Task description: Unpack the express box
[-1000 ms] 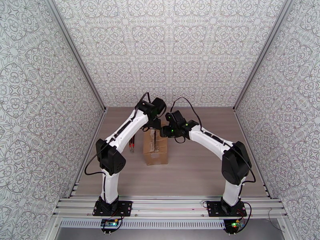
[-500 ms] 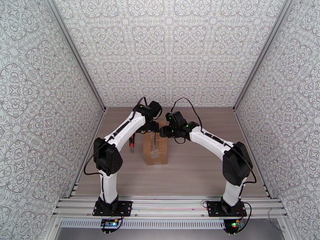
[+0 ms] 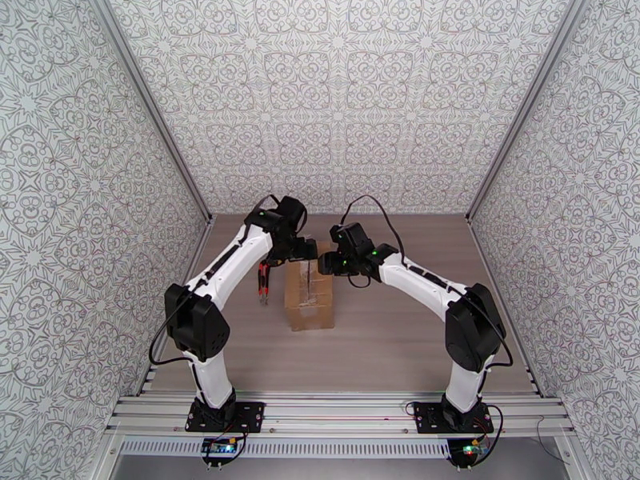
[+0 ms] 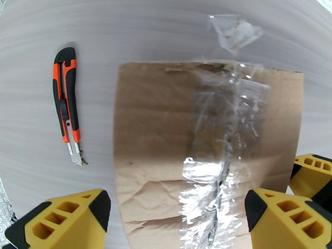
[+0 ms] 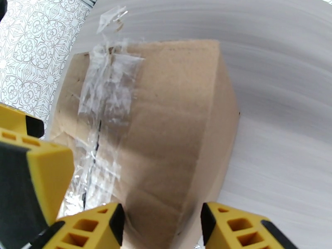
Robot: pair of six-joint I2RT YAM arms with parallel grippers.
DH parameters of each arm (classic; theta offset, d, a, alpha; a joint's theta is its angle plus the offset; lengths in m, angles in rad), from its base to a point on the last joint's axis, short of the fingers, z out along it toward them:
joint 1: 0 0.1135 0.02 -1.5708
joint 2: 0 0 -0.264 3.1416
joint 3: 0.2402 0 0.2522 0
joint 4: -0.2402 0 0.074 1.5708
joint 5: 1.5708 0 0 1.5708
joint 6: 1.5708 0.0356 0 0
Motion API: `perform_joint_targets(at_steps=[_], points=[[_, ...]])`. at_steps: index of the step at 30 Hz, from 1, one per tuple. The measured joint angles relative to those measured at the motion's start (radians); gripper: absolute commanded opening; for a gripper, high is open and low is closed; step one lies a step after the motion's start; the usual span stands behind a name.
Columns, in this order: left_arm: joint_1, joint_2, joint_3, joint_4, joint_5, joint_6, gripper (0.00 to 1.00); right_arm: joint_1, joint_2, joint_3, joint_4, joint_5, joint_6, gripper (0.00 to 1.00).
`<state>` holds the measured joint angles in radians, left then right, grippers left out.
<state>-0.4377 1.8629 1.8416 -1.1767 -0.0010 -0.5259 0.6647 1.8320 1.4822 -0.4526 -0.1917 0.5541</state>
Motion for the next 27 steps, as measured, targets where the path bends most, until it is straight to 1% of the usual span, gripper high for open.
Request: perform_joint_targets(at_steps=[3, 8, 14, 20, 27], points=[[-0.011, 0.006, 0.000, -0.003, -0.024, 0.005, 0.90, -0.003, -0.020, -0.042, 0.041, -0.005, 0.007, 0.60], [-0.031, 0.030, 0.000, -0.016, -0.106, 0.008, 0.91, -0.003, -0.030, -0.064, 0.056, -0.023, 0.007, 0.61], [-0.037, 0.050, 0.001, -0.014, -0.135, 0.007, 0.94, -0.003, -0.044, -0.106, 0.101, -0.030, 0.006, 0.61], [-0.044, 0.075, 0.015, -0.024, -0.170, 0.008, 0.98, -0.005, -0.046, -0.112, 0.100, -0.030, -0.005, 0.61], [-0.080, 0.138, 0.074, -0.068, -0.270, 0.007, 0.98, -0.006, -0.046, -0.113, 0.082, -0.030, -0.024, 0.61]])
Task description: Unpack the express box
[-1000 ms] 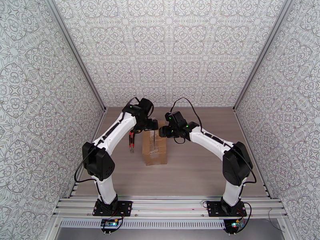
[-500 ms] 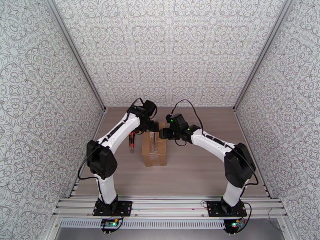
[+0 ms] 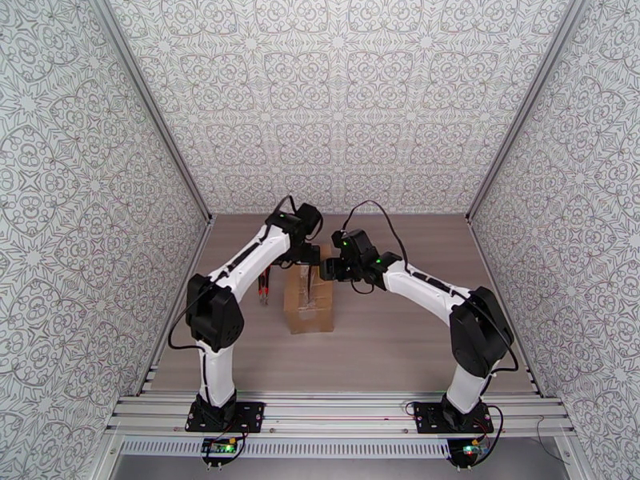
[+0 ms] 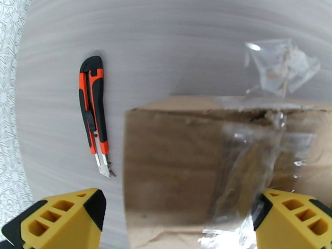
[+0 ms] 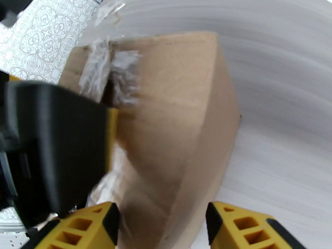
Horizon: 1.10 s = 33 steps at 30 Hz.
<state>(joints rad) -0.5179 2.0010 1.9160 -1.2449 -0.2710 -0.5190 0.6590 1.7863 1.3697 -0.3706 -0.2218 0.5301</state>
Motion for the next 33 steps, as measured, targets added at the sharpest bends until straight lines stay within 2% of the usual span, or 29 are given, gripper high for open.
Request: perform_joint_targets(at_steps=[4, 15, 19, 27, 33], points=[[-0.011, 0.012, 0.024, -0.027, -0.042, 0.001, 0.98, -0.001, 0.000, 0.000, -0.001, -0.003, 0.000, 0.61], [-0.018, 0.049, 0.067, -0.076, -0.060, 0.034, 0.82, 0.002, 0.000, 0.003, 0.005, -0.004, -0.003, 0.62], [-0.018, 0.047, 0.067, -0.077, -0.049, 0.050, 0.79, 0.003, 0.000, 0.005, 0.006, -0.004, -0.003, 0.62], [0.019, -0.013, 0.062, -0.080, 0.068, 0.080, 0.78, 0.005, 0.000, 0.016, 0.006, -0.003, -0.003, 0.63], [0.080, -0.148, -0.068, -0.010, 0.217, 0.082, 0.76, 0.008, 0.001, 0.027, -0.007, 0.000, -0.003, 0.63]])
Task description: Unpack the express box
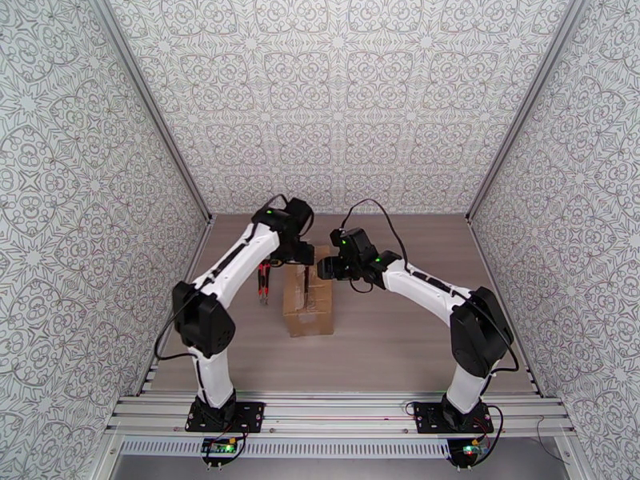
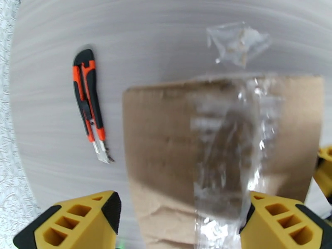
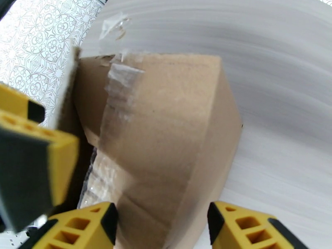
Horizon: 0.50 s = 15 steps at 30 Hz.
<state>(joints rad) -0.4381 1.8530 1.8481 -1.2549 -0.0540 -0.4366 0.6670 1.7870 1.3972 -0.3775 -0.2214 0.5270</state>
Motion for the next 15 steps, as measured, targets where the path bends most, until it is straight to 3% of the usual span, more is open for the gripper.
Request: perform_joint_targets(at_steps=[7, 15], points=[[0.101, -0.127, -0.193, 0.127, 0.141, -0.005, 0.71, 0.002, 0.001, 0.043, -0.043, 0.009, -0.004, 0.64], [0.116, -0.145, -0.216, 0.169, 0.185, -0.001, 0.60, 0.002, 0.026, 0.089, -0.108, 0.034, -0.020, 0.64]])
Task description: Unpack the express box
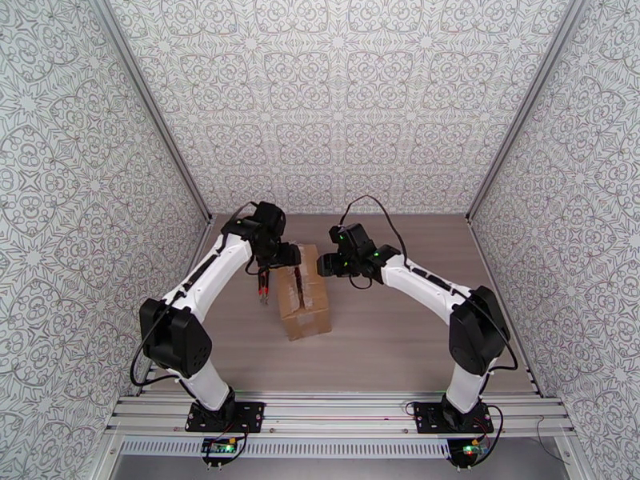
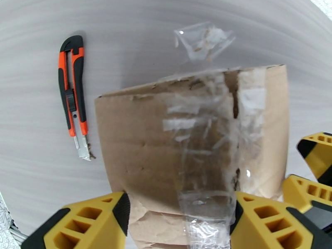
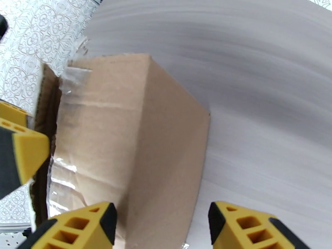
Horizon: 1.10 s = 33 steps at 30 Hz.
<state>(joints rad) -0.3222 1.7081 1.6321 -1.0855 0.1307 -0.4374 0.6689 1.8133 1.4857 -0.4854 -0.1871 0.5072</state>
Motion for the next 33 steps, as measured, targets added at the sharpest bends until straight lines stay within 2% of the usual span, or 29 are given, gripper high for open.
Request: perform_joint_targets(at_steps=[5, 6, 13, 19, 22, 24, 33], points=[[0.000, 0.000, 0.000, 0.002, 0.007, 0.006, 0.54, 0.000, 0.000, 0.009, -0.011, 0.001, -0.003, 0.64], [0.000, 0.000, 0.002, 0.001, 0.007, 0.008, 0.49, 0.000, 0.001, 0.011, -0.014, 0.001, -0.004, 0.64], [0.002, 0.000, 0.039, -0.018, 0.016, 0.034, 0.33, 0.000, 0.002, 0.013, -0.020, 0.003, -0.010, 0.65], [0.018, 0.000, 0.062, -0.049, 0.030, 0.055, 0.26, 0.000, 0.002, 0.018, -0.025, 0.011, -0.010, 0.65], [0.021, 0.000, 0.074, -0.061, 0.033, 0.063, 0.19, 0.000, 0.002, 0.018, -0.026, 0.020, -0.013, 0.66], [0.024, -0.002, 0.079, -0.063, 0.037, 0.070, 0.11, 0.000, 0.002, 0.025, -0.035, 0.024, -0.018, 0.67], [0.058, -0.046, 0.074, -0.053, 0.106, 0.062, 0.00, 0.011, 0.002, 0.171, -0.113, 0.051, -0.058, 0.77]])
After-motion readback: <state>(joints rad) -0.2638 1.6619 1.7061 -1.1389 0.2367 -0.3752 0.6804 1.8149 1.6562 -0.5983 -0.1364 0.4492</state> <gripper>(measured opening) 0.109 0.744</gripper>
